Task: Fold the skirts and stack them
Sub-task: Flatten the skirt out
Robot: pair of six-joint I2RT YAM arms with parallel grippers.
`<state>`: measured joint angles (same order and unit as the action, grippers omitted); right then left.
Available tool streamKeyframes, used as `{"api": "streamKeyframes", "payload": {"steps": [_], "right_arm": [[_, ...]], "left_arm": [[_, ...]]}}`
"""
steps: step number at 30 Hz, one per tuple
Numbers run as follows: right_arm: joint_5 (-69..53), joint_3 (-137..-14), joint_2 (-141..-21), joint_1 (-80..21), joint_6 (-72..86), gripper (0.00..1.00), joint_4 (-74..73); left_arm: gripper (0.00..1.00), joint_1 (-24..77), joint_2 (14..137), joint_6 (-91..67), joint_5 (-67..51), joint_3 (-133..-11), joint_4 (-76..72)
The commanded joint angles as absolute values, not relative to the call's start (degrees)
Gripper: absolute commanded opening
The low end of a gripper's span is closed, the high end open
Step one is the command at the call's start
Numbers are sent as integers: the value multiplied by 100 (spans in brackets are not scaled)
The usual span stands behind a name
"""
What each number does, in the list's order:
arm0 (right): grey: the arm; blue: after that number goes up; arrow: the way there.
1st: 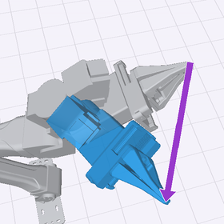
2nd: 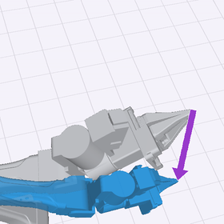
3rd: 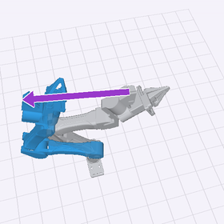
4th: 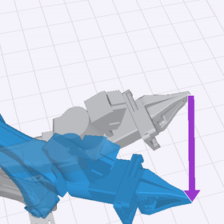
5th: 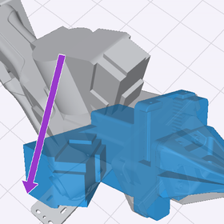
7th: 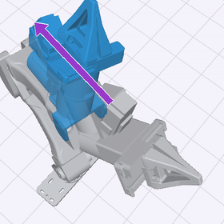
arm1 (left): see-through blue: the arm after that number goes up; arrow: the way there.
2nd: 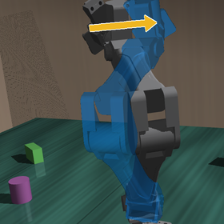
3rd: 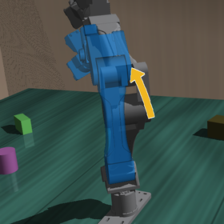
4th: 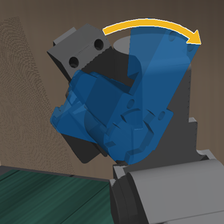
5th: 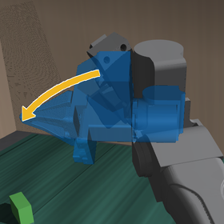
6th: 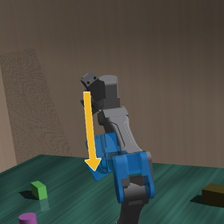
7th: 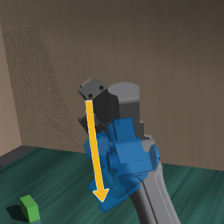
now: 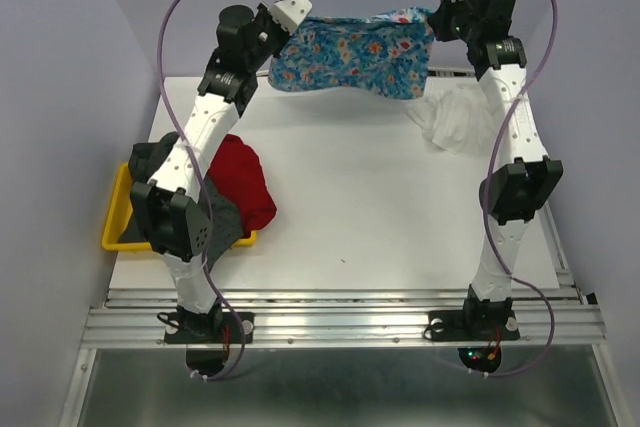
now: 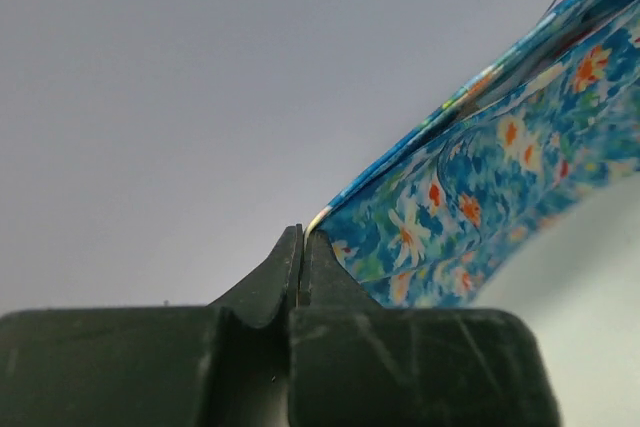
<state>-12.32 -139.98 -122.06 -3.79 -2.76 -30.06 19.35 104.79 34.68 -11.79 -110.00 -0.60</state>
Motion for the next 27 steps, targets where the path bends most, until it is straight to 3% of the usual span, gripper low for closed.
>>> {"api": "streamKeyframes", "payload": {"steps": [1,5,15,21,27], "right_arm": [[-1195,-13405,-11576,-343,-27,1,-1495],[-1450,-12772,-11496,-343,-114,1,-1494],[-1775,-8248,-10126,-343,-1159,0,-1810],[-1802,-6384,-9309,-343,-1739,1,-2432],[-1452,-5697,-8931,-343,-2346,1,-3444]], "left_arm": [[0,1881,9766,3726,-1055,-10734,-938],[0,1881,9335,3893,-1441,-9521,-949],[0,2328,8192,4359,-2513,-5867,-238],[0,3179,7542,4439,-2759,-4731,614],[0,4313,7269,3904,-2847,-4246,852]]}}
